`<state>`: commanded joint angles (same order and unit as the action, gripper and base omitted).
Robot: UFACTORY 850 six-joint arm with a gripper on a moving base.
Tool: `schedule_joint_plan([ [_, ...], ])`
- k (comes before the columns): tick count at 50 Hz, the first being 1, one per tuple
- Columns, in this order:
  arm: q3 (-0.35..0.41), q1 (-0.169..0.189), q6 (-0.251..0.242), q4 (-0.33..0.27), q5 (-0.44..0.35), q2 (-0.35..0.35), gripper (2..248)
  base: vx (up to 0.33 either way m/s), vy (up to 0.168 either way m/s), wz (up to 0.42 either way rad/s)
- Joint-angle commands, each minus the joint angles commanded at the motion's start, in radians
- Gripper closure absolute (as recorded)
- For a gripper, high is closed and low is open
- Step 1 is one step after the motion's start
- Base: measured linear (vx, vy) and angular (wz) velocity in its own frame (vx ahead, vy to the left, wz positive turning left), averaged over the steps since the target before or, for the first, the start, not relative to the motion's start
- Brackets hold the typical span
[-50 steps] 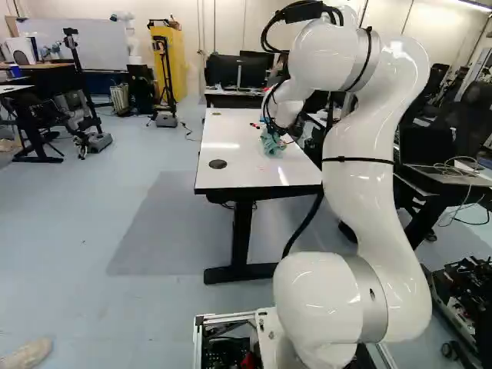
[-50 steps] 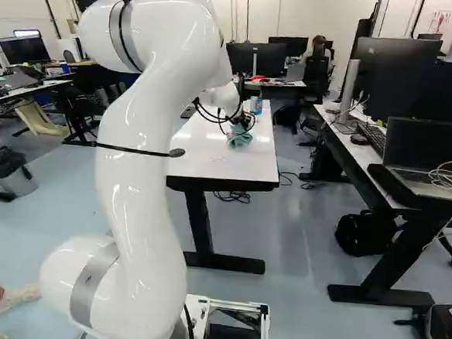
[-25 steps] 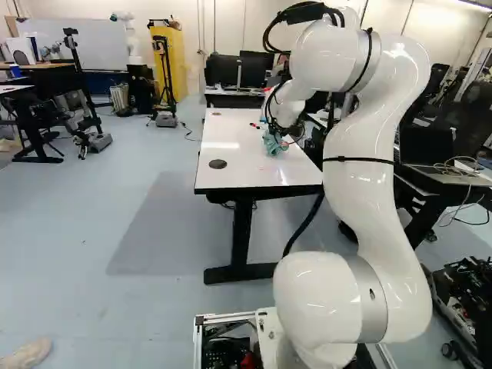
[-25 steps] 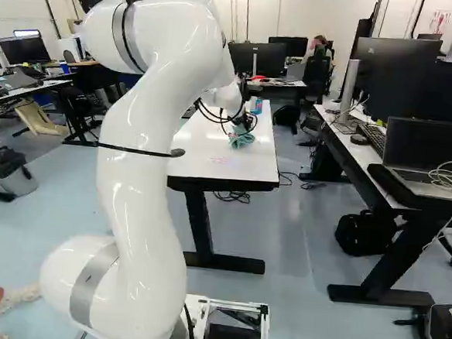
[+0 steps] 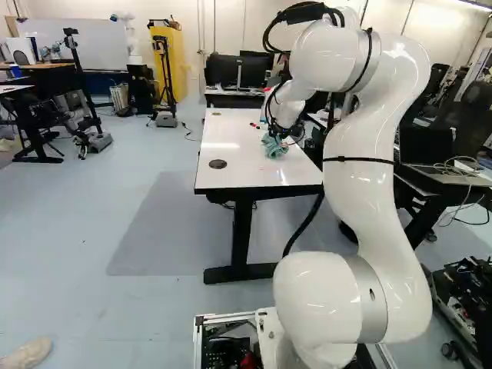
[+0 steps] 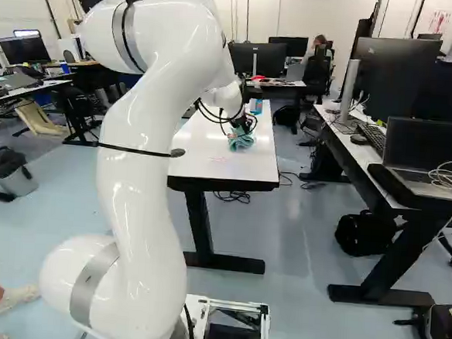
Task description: Clean the table with the green towel
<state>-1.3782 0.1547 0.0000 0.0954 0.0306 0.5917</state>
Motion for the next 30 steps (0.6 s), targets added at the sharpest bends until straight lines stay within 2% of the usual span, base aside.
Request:
schedule_joint_plan([
  [30,0.000,0.000,0.000,0.000,0.072,0.000,203,0.000,0.000,0.000],
])
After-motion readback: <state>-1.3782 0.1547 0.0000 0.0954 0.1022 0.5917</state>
